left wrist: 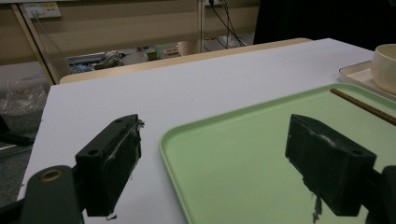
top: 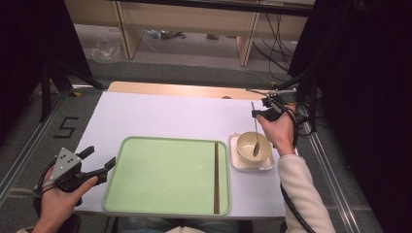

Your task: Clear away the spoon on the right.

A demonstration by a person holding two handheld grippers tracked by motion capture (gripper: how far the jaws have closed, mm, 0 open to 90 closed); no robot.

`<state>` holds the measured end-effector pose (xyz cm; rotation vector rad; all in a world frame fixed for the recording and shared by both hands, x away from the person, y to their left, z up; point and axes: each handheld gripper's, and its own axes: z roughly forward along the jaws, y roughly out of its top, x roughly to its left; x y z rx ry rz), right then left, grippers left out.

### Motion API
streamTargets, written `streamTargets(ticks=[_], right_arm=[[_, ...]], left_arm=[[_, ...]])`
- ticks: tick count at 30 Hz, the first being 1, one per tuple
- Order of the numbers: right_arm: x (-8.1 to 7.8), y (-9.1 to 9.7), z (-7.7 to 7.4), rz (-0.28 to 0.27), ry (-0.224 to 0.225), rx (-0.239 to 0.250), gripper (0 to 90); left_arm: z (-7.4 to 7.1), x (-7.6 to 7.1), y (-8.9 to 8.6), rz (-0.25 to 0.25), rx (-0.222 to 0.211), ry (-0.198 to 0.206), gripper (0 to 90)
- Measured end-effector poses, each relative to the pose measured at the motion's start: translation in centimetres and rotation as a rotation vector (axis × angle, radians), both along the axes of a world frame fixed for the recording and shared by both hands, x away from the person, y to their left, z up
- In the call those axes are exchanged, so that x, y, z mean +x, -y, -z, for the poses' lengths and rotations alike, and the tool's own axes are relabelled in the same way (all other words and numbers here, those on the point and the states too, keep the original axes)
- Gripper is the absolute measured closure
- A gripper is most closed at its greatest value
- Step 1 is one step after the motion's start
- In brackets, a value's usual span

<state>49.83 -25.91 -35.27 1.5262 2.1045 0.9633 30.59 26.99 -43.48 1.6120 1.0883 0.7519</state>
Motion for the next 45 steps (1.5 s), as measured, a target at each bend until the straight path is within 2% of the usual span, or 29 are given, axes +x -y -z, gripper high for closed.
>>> streamTargets(ticks=[3,4,10,11,13,24,37,45], right_arm=[[-0.1,-0.1,-0.3,-0.005,-0.012,0.002,90.0],[0.0,-0.1,-0.3,-0.014,-0.001,-0.004,90.0],[-0.2,-0.4,-1.0,-0.005,-0.001,0.006,90.0],[-0.2,-0.4,-1.2,-0.015,0.008,-0.007,90.0],[-0.3,-0.6,-1.4,-0.012,0.012,0.015,90.0],[-0.5,-1.0,-2.1,-0.02,0.009,0.018,90.0],[-1.0,-1.4,-3.3,-0.028,0.042,0.017,90.0],[-1.3,-2.0,-3.5,-0.039,0.029,0.033,90.0]], left_arm=[[0.0,0.0,0.0,0.001,0.0,0.0,17.8],[0.0,0.0,0.0,0.0,0.0,0.0,17.8],[0.0,0.0,0.0,0.003,0.002,0.001,17.8],[0.0,0.0,0.0,0.002,0.001,0.001,17.8],[0.0,0.0,0.0,0.002,0.0,0.0,17.8],[0.0,0.0,0.0,0.001,0.0,0.001,17.8],[0.0,0.0,0.0,0.0,-0.002,0.001,17.8],[0.0,0.0,0.0,0.0,-0.002,0.002,17.8]])
